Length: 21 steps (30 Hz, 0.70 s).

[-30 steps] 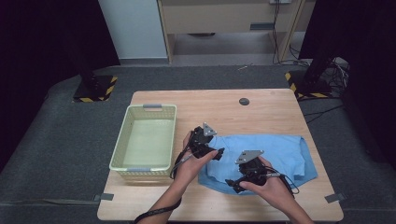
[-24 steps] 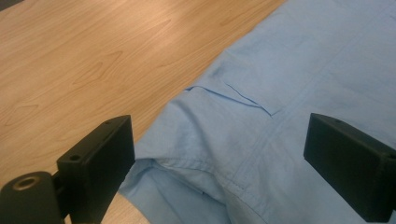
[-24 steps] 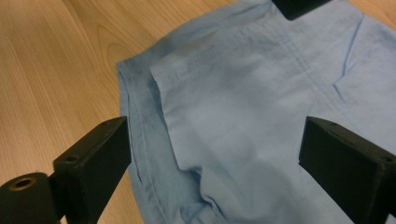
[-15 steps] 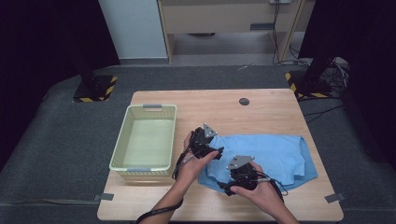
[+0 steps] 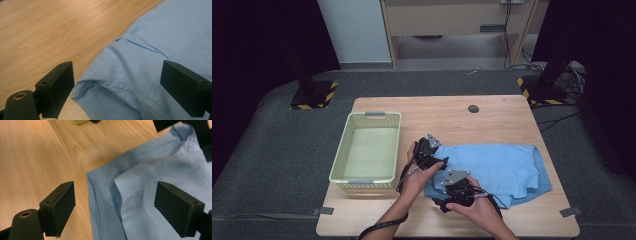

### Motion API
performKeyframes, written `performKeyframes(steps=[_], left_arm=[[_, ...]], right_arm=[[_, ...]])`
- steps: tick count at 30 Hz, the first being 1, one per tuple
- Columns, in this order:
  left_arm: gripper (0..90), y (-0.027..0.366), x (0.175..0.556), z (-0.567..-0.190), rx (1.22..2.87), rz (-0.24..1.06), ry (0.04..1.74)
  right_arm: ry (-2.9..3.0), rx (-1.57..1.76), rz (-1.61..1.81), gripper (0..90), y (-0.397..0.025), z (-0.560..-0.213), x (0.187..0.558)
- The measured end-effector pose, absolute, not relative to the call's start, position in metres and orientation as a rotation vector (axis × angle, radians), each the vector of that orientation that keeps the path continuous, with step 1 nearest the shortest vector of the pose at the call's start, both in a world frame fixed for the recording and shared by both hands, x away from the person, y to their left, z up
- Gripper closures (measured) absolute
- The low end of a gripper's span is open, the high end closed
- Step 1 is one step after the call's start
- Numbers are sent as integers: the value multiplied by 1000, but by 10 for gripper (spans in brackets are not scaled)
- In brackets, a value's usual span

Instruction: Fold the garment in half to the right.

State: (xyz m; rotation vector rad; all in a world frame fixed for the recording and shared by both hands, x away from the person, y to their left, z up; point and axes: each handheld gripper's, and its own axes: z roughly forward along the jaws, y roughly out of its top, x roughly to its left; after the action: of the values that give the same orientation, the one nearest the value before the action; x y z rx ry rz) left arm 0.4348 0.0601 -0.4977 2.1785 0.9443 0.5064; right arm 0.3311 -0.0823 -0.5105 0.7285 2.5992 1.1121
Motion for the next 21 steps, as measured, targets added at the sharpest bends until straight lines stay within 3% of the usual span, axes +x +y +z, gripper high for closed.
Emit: performKeyframes(steps=[21], left_arm=[[113,66,440,-508,2184,503,984]], right_arm=[[2613,725,1074,144,-62,-529,344]])
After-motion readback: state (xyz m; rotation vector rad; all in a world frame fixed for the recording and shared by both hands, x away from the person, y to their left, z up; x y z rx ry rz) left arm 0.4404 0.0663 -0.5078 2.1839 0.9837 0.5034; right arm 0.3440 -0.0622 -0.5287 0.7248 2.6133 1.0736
